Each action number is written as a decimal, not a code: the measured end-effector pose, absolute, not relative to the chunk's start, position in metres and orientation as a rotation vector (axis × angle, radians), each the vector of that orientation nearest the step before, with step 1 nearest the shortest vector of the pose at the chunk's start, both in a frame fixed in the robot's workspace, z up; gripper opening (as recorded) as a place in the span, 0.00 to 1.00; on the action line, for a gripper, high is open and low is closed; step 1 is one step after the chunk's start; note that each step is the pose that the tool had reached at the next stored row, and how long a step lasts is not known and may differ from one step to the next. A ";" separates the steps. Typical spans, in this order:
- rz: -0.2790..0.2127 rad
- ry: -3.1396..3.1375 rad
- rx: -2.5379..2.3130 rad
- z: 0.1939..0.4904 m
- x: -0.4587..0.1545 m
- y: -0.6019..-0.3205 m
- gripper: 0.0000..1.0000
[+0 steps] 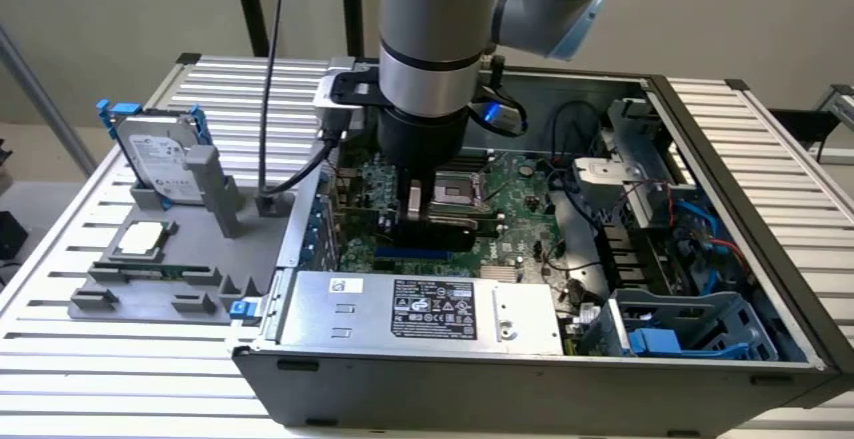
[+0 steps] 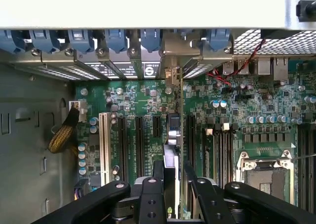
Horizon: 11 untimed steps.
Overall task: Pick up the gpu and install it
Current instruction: 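Insert the gpu into the slot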
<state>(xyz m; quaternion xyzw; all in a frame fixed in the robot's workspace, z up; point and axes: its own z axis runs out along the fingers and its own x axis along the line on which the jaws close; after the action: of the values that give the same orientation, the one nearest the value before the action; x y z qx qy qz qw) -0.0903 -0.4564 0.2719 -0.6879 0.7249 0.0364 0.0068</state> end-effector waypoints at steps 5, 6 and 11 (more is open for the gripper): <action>0.129 2.275 -2.158 0.270 -0.087 -0.456 0.27; 0.133 2.277 -2.159 0.270 -0.087 -0.456 0.27; 0.157 2.288 -2.169 0.268 -0.084 -0.456 0.27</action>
<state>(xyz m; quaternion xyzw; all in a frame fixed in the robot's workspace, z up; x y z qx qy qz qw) -0.0845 -0.4564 0.2679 -0.6870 0.7249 0.0496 -0.0076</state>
